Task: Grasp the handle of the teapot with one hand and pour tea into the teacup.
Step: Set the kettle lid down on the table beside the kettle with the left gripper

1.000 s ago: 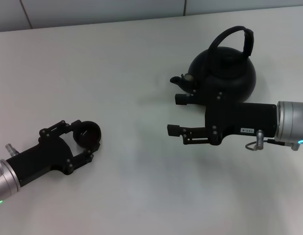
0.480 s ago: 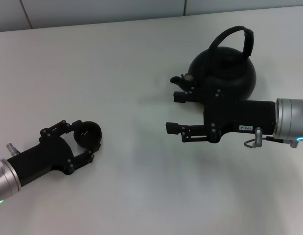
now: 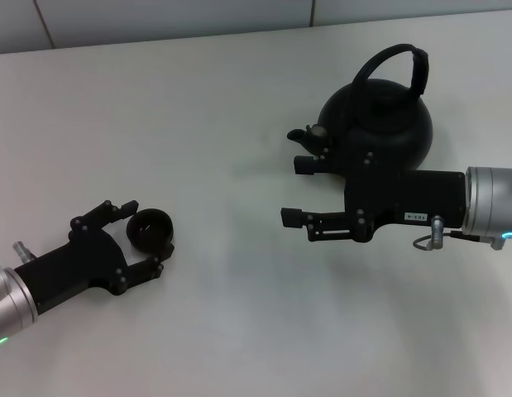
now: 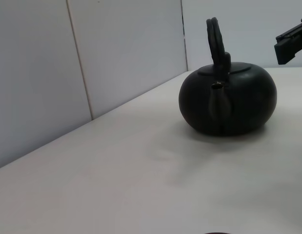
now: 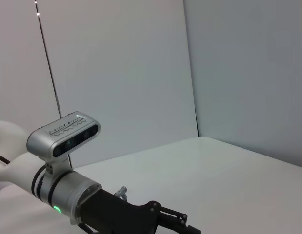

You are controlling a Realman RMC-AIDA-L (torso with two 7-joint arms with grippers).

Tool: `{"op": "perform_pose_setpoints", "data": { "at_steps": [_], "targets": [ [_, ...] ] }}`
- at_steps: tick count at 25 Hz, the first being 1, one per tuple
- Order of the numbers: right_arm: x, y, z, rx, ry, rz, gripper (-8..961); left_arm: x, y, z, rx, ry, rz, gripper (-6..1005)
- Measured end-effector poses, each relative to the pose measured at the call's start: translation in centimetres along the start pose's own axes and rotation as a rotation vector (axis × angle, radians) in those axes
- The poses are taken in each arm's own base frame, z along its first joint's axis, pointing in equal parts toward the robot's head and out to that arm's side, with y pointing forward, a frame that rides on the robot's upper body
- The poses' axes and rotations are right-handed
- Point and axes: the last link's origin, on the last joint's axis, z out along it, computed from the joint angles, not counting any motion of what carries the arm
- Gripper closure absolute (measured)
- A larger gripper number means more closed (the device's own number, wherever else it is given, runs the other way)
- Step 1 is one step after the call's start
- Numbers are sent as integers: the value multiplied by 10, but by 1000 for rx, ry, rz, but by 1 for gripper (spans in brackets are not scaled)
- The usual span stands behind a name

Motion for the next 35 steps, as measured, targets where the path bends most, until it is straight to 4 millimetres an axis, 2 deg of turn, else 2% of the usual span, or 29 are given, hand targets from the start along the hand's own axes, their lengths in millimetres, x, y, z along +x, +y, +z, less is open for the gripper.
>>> {"op": "perform_pose_setpoints", "data": {
  "at_steps": [5,25,29,35],
  "targets": [
    [0,0,0,0,2,0,138,-1,2,0,-8,-4,5,142],
    [1,1,0,2,-3,4,138,5,2,-5,-20,31,29,142],
    [0,0,0,1,-4,3,138,10,1,-8,-19,75,22,140],
    [1,-1,0,10,-1,4,137,30,-5,-27,-13,216,25,141]
  ]
}}
